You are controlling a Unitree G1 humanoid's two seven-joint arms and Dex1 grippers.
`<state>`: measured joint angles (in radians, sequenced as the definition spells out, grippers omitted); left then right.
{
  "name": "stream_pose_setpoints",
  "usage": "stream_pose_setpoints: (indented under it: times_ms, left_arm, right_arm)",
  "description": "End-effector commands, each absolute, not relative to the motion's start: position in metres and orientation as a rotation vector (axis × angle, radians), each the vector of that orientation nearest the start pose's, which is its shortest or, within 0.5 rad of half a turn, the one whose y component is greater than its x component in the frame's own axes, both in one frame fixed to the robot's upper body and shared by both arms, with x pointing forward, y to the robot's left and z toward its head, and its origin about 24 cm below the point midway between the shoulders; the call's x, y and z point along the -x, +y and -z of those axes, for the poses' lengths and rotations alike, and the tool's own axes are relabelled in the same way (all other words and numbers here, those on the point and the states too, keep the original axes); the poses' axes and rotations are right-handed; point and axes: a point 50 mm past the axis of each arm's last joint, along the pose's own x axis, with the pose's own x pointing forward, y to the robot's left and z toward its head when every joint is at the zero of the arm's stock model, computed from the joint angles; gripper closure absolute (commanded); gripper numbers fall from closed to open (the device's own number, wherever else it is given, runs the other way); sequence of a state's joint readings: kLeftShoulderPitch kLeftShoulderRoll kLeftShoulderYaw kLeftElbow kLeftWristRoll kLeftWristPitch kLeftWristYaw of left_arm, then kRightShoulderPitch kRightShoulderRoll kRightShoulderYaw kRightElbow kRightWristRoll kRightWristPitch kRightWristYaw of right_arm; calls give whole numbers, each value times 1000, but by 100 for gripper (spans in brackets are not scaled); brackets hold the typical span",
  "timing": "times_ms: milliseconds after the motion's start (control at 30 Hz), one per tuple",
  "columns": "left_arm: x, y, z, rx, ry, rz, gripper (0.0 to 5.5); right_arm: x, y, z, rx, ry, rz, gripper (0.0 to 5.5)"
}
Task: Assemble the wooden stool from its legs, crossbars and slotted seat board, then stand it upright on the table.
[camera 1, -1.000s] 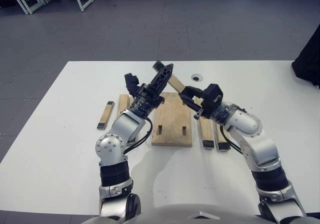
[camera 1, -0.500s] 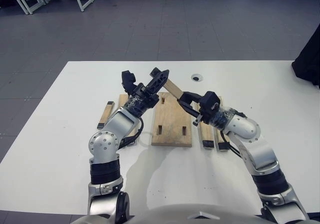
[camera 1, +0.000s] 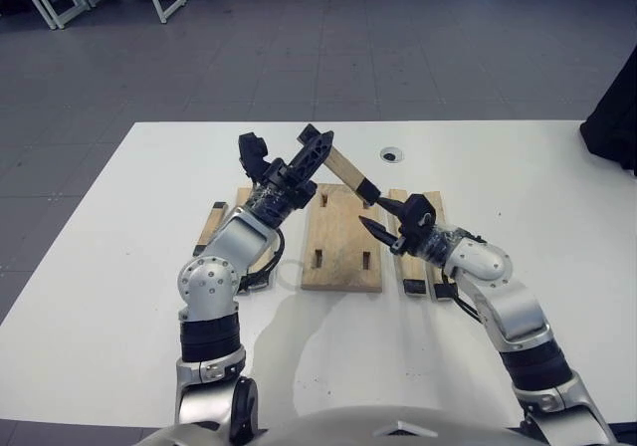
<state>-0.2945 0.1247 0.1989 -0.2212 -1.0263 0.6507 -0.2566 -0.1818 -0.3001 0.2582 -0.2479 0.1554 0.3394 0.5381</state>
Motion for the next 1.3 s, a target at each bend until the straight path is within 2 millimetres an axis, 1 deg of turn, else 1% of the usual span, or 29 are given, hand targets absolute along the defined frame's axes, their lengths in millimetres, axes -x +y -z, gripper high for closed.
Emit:
stream_pose_setpoints:
  times_ms: [33, 100, 200, 300, 367, 433, 500, 567, 667, 767, 833, 933, 1100, 1267, 1300]
  left_arm:
    - [-290, 153, -156, 601, -127, 570, 508]
    - [-294, 165, -154, 493, -140, 465, 508]
    - [-299, 190, -144, 374, -116, 306, 508]
    - [-300, 215, -131, 278, -31, 182, 508]
    - [-300, 232, -127, 271, 22, 94, 508]
    - [-299, 241, -122, 237, 54, 40, 508]
    - [-297, 245, -115, 219, 87, -3, 508]
    - [-293, 245, -104, 217, 126, -44, 508]
    - [-286, 244, -96, 193, 155, -131, 508]
    - [-278, 235, -94, 161, 153, -165, 508]
    - [-277, 231, -88, 165, 164, -190, 508]
    - [-274, 224, -85, 155, 168, -186, 508]
    - [-269, 221, -80, 95, 171, -175, 508]
    - [-266, 223, -74, 68, 162, -164, 508]
    - [-266, 225, -74, 102, 156, -162, 508]
  right_arm:
    - [-260, -103, -95, 200, 48, -782, 251]
    - [-266, -107, -96, 213, 43, -710, 216]
    - [-271, -111, -97, 252, 31, -606, 157]
    - [-276, -109, -105, 253, -2, -509, 151]
    - [-279, -109, -113, 231, -36, -434, 151]
    - [-282, -112, -114, 210, -49, -355, 151]
    - [-284, -114, -114, 191, -55, -310, 151]
    - [-283, -113, -116, 175, -67, -295, 151]
    - [-283, -111, -115, 188, -72, -296, 151]
    - [-281, -106, -116, 184, -85, -308, 151]
    - [-280, -105, -117, 185, -93, -304, 151]
    - [-281, -105, -121, 188, -106, -305, 151]
    - [-281, -106, -123, 195, -114, -306, 151]
    - [-281, -107, -123, 206, -112, -311, 151]
    - [-281, -107, -123, 205, -115, -312, 151]
